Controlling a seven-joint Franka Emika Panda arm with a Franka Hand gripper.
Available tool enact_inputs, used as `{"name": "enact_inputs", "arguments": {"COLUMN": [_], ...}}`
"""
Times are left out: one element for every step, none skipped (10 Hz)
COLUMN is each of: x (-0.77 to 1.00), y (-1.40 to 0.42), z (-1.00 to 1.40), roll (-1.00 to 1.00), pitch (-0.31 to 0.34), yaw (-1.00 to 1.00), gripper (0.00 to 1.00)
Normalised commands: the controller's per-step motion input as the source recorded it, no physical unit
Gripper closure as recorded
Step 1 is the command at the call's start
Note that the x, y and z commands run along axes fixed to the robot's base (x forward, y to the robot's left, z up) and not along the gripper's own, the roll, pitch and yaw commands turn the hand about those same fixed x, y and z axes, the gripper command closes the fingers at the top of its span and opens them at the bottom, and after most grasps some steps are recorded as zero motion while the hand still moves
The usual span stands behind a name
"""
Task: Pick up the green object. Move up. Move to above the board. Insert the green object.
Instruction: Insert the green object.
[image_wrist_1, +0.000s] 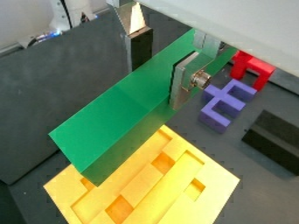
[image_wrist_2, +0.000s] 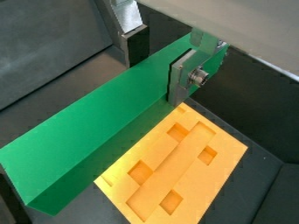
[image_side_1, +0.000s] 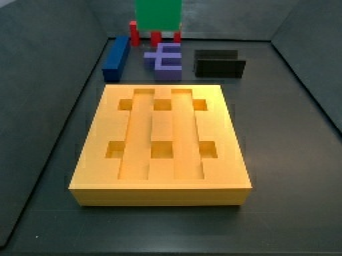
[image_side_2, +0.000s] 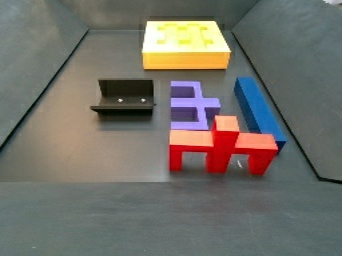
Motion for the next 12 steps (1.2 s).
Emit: {"name": "enact_inputs", "arguments": {"x": [-0.28,-0.26,-0.29,-0.28,-0.22,-0.11,-0.09,-0.11,-0.19,-0.19,-0.06,-0.04], "y": [0.00,0.00,0.00,-0.02,-0.07,-0.07,-0.08,-0.07,-0.08,-0.30,-0.37,-0.41], "z": [-1.00,-0.80,-0.67,-0.55,-0.43,-0.35,-0.32,-0.44,-0.57,-0.76,-0.87,-0.83], "roll": [-0.02,-0.16,-0.21,-0.27,-0.31,-0.35,-0.35,-0.27,-0.20,-0.04,-0.01,0.00], "pitch": [-0.087,-0.103,-0.130,-0.114,-0.131,-0.141,-0.153,-0.169,-0.163,-0.186,-0.131,-0.110], "yaw": [0.00,0.00,0.00,0.00,0.00,0.11,0.13,0.09,0.00,0.00,0.00,0.00], "gripper": [1.00,1.00,1.00,1.00,1.00,1.00,1.00,1.00,1.00,1.00,1.00,1.00]}}
